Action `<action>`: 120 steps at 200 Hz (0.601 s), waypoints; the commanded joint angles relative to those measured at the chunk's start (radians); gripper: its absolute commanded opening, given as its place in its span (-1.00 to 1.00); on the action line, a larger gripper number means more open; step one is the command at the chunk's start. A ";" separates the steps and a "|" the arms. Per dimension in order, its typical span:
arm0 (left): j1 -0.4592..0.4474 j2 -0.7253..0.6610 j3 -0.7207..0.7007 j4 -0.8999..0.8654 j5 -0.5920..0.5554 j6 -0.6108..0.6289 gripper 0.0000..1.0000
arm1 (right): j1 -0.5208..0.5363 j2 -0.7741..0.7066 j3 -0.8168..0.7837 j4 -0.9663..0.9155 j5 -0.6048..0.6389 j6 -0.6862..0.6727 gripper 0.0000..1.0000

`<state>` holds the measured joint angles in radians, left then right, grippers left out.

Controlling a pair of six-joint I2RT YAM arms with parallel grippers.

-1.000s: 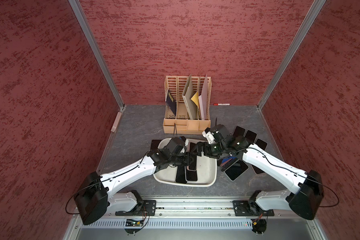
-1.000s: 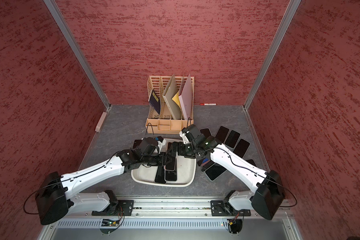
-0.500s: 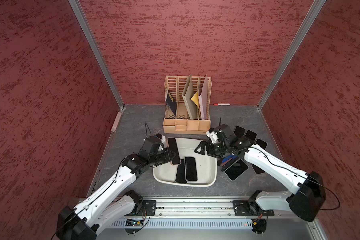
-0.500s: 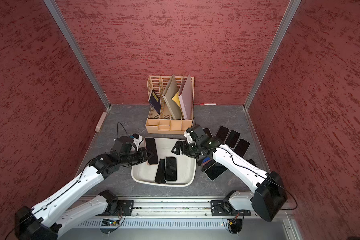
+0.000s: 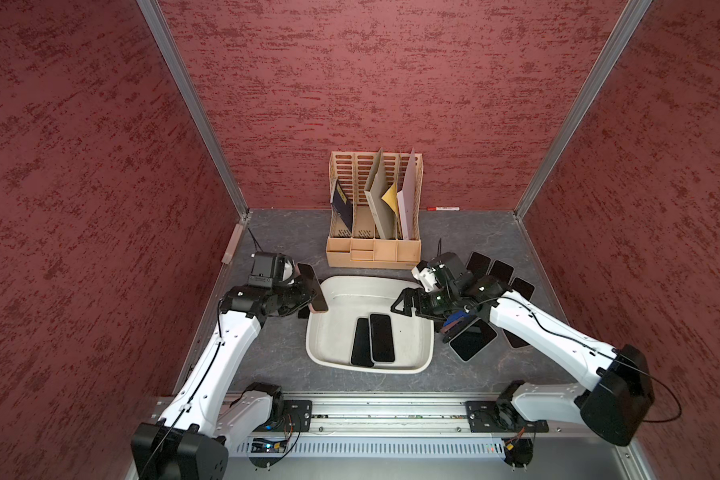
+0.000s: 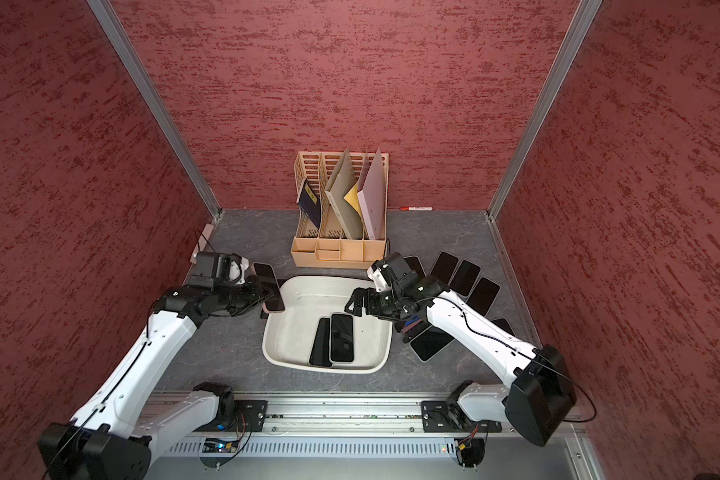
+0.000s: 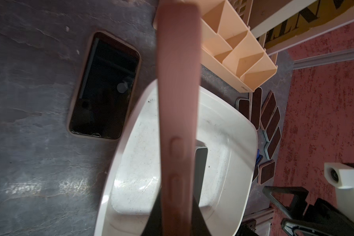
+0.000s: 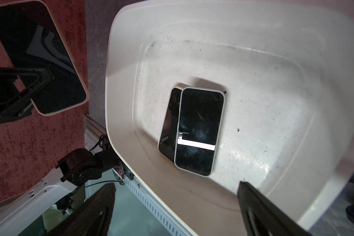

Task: Take the phone out of the storage box
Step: Place the phone at the center of the board.

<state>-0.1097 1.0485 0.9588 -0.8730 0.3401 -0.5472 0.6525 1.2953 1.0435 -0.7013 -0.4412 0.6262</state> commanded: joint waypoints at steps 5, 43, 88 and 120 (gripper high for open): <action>0.079 0.050 0.040 -0.058 0.017 0.118 -1.00 | -0.002 -0.051 -0.034 -0.021 0.024 -0.048 0.96; 0.205 0.112 -0.014 -0.015 0.054 0.191 -1.00 | -0.002 0.007 0.001 -0.025 -0.017 -0.069 0.97; 0.305 0.224 0.013 -0.006 0.027 0.326 -1.00 | -0.002 0.059 0.020 -0.025 -0.045 -0.079 0.97; 0.330 0.343 0.072 -0.008 -0.066 0.413 -1.00 | -0.002 0.067 -0.008 0.002 -0.056 -0.061 0.97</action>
<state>0.1970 1.3342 0.9684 -0.9161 0.3325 -0.2424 0.6525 1.3556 1.0405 -0.7151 -0.4713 0.5659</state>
